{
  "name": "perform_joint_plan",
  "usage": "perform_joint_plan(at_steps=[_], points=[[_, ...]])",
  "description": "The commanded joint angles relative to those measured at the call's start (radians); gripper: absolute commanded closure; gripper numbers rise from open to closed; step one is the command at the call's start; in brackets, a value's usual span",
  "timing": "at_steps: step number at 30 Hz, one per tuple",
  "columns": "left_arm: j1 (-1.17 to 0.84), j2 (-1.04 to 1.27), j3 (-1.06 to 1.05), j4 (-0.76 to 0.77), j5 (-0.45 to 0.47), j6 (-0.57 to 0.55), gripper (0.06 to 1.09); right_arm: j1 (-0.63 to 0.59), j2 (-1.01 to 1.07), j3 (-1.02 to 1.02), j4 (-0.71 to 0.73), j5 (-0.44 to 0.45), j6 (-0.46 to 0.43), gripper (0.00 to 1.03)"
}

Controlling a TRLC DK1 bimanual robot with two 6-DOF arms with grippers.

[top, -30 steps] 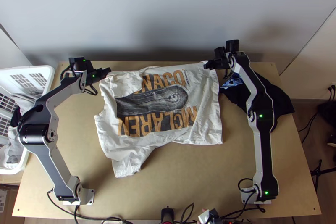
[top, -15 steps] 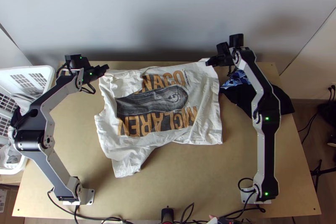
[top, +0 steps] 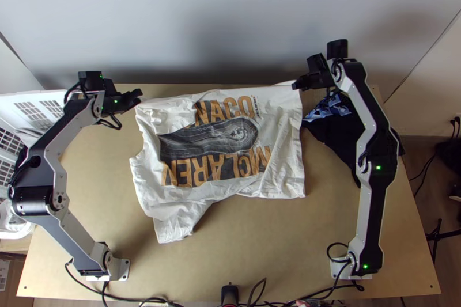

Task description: Fold the t-shirt

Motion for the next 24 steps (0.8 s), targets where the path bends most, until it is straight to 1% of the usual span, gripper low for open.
perform_joint_plan(at_steps=[1, 6, 16, 24], points=[[0.023, -0.025, 0.014, -0.062, 0.040, 0.024, 1.05, -0.018, -0.038, -0.013, -0.053, 0.000, -0.031, 1.00], [0.023, -0.067, 0.010, -0.106, 0.044, 0.034, 1.05, -0.022, -0.086, -0.053, -0.109, 0.000, -0.050, 1.00], [-0.006, -0.209, -0.075, -0.109, 0.052, 0.035, 1.05, -0.022, -0.215, -0.208, -0.107, 0.000, -0.090, 1.00], [0.003, -0.274, -0.142, -0.117, 0.067, 0.080, 1.05, -0.022, -0.307, -0.327, -0.107, 0.000, -0.119, 1.00]])
